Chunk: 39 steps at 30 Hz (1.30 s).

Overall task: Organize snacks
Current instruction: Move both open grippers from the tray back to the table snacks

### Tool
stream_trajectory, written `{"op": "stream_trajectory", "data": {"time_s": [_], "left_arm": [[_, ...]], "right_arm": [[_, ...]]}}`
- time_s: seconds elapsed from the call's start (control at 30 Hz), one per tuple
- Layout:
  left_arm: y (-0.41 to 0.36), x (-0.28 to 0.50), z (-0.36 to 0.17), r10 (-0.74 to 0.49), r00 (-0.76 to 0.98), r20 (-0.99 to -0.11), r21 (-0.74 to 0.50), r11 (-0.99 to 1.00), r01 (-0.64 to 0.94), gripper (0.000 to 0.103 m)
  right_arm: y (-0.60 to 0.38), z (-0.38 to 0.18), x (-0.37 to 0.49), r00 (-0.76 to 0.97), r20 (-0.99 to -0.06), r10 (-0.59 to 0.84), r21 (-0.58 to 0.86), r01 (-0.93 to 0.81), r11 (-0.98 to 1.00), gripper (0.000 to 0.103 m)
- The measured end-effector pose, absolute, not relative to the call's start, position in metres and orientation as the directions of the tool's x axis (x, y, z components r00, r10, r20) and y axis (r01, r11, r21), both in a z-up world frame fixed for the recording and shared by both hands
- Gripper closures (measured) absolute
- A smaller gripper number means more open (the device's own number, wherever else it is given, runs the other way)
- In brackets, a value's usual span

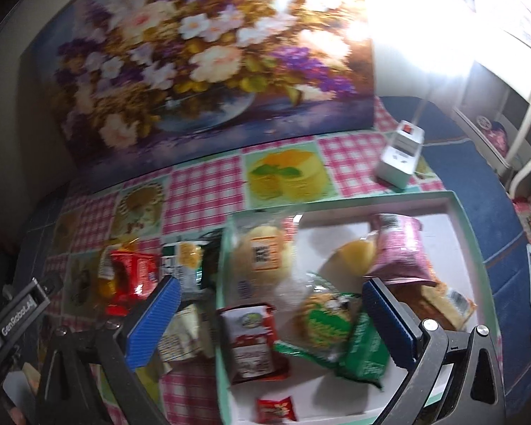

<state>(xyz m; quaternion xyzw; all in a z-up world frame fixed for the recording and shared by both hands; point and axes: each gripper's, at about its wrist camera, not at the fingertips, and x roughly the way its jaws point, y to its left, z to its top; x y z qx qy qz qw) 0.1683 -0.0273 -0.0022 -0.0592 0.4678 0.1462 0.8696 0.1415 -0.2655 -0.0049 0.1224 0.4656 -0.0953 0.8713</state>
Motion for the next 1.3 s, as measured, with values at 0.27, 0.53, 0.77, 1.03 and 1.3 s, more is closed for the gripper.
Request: {"op": "stream_trajectory", "data": {"time_s": [0.27, 0.53, 0.77, 1.03, 1.3], "left_arm": [[0.012, 0.162, 0.002, 0.221, 0.506, -0.834, 0.002, 0.918, -0.397, 0.002], [0.047, 0.159, -0.007, 0.214, 0.478, -0.852, -0.028, 0.892, -0.451, 0.002], [0.045, 0.173, -0.027, 0.127, 0.476, -0.87, -0.095, 0.905, -0.414, 0.002], [0.017, 0.205, -0.048, 0.013, 0.474, -0.881, -0.154, 0.937, -0.314, 0.002], [-0.019, 0.228, -0.068, -0.07, 0.446, -0.892, -0.176, 0.964, -0.201, 0.002]], "right_arm": [[-0.213, -0.007, 0.147, 0.565, -0.824, 0.032, 0.146, 0.158, 0.977, 0.0], [-0.192, -0.02, 0.156, 0.545, -0.834, 0.087, 0.177, 0.114, 0.978, 0.0], [-0.197, -0.037, 0.174, 0.516, -0.852, 0.091, 0.192, 0.146, 0.97, 0.0], [-0.209, -0.057, 0.195, 0.479, -0.874, 0.087, 0.2, 0.19, 0.961, 0.013], [-0.207, -0.071, 0.208, 0.467, -0.88, 0.084, 0.188, 0.179, 0.966, 0.018]]}}
